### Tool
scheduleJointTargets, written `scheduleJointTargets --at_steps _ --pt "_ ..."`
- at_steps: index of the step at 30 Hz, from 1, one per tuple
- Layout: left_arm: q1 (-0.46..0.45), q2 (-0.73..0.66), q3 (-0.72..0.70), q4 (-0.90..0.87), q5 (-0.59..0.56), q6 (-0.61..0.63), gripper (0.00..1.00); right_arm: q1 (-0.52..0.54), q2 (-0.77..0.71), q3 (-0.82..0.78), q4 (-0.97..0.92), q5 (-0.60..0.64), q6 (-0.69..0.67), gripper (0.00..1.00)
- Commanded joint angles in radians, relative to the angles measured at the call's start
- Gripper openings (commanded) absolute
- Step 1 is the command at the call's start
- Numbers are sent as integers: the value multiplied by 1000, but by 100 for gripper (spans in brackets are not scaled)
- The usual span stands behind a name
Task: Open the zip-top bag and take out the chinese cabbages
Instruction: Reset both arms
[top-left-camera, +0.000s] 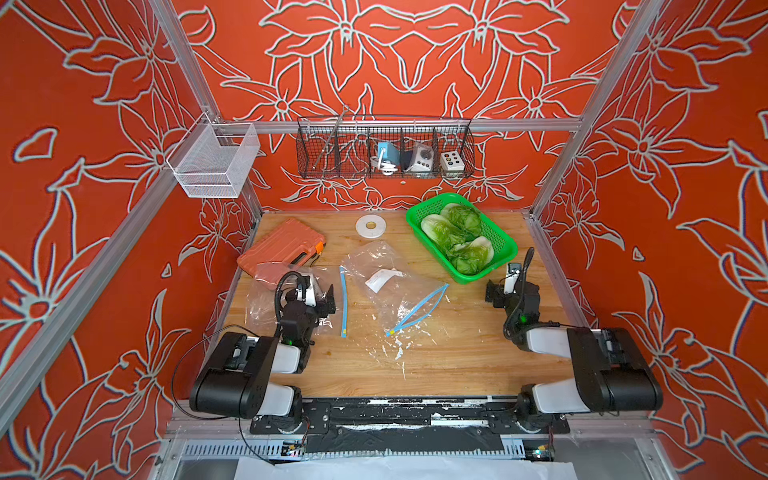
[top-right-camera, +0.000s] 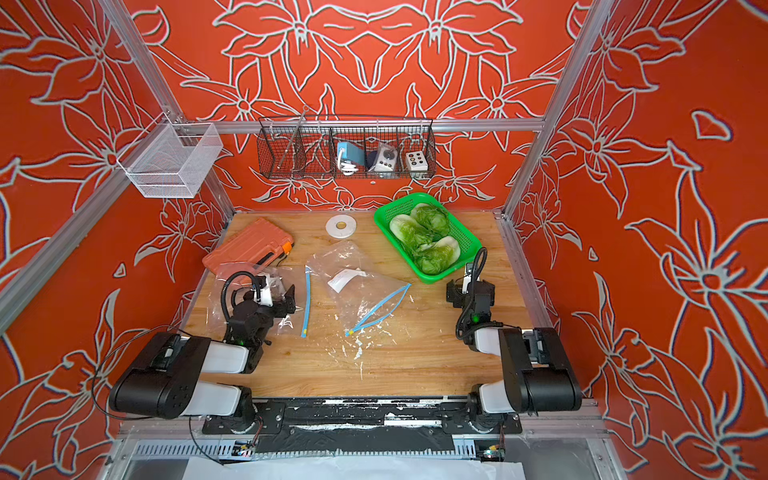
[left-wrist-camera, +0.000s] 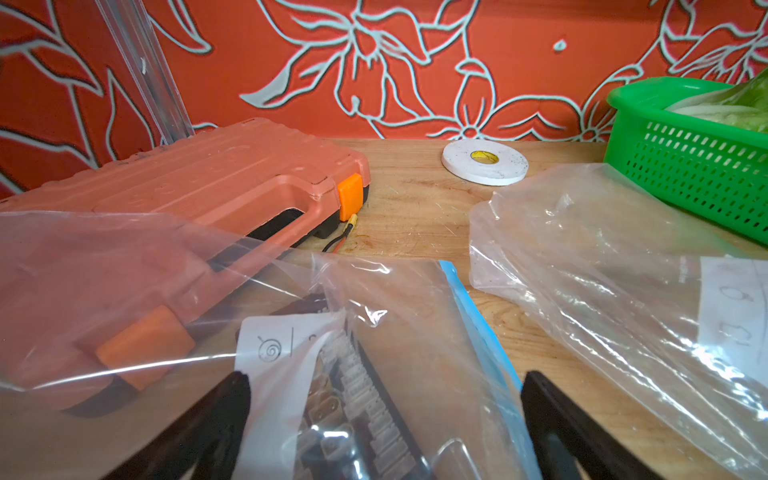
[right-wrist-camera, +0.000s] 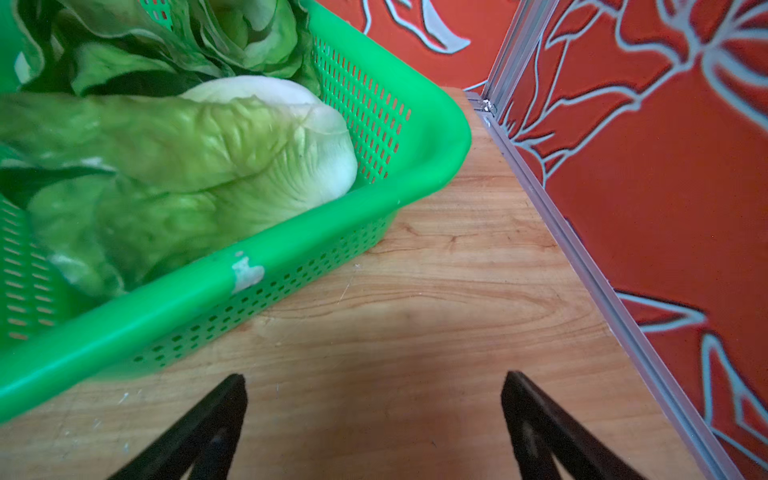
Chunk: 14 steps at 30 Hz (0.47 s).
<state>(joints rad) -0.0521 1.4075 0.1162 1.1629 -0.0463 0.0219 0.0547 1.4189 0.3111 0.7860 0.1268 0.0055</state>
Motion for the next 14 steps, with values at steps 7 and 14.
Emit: scheduleJointTargets --at_steps 7,14 --pt "6 -1 9 41 9 0 99 -4 -5 15 6 -16 -23 97" --pt "6 0 9 42 10 0 99 -4 -2 23 -5 -20 -22 97"
